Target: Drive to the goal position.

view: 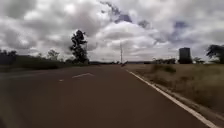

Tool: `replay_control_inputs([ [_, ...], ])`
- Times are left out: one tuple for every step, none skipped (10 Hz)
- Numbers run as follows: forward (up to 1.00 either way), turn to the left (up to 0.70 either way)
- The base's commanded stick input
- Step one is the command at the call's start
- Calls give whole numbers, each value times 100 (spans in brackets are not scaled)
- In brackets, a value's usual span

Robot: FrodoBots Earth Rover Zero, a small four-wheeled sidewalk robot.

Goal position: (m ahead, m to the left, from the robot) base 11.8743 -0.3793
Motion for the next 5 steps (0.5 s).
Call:
replay_control_inputs([
  [85, 0],
  [85, -11],
  [85, -24],
  [85, -32],
  [85, -34],
])
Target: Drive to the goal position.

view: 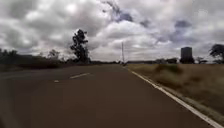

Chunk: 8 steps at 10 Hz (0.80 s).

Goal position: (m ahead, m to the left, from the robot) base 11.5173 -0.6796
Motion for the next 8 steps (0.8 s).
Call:
replay_control_inputs([
  [85, -28],
  [85, -18],
  [85, -9],
  [85, -2],
  [85, -1],
  [85, -1],
  [85, 0],
  [85, 0],
])
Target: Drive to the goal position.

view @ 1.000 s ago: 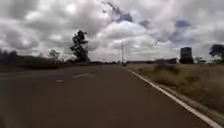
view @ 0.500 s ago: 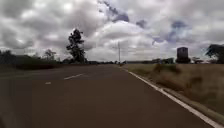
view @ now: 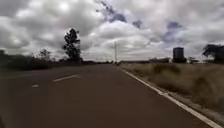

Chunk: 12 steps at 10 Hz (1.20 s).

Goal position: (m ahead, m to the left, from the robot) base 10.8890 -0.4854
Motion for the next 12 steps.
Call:
replay_control_inputs([
  [85, -11],
  [85, -24],
  [85, -30],
  [85, -34],
  [85, -31],
  [85, -5],
  [85, 0],
  [85, 0],
  [85, 0],
  [85, 0],
  [85, 0],
  [85, 0],
])
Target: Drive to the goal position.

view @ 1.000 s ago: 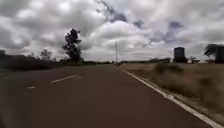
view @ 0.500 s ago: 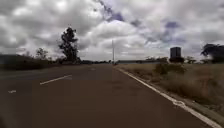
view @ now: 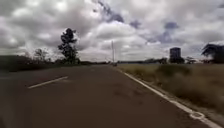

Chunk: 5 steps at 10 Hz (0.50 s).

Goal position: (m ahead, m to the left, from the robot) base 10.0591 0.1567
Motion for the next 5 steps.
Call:
replay_control_inputs([
  [85, -1],
  [85, -4],
  [85, -15],
  [85, -29],
  [85, -12],
])
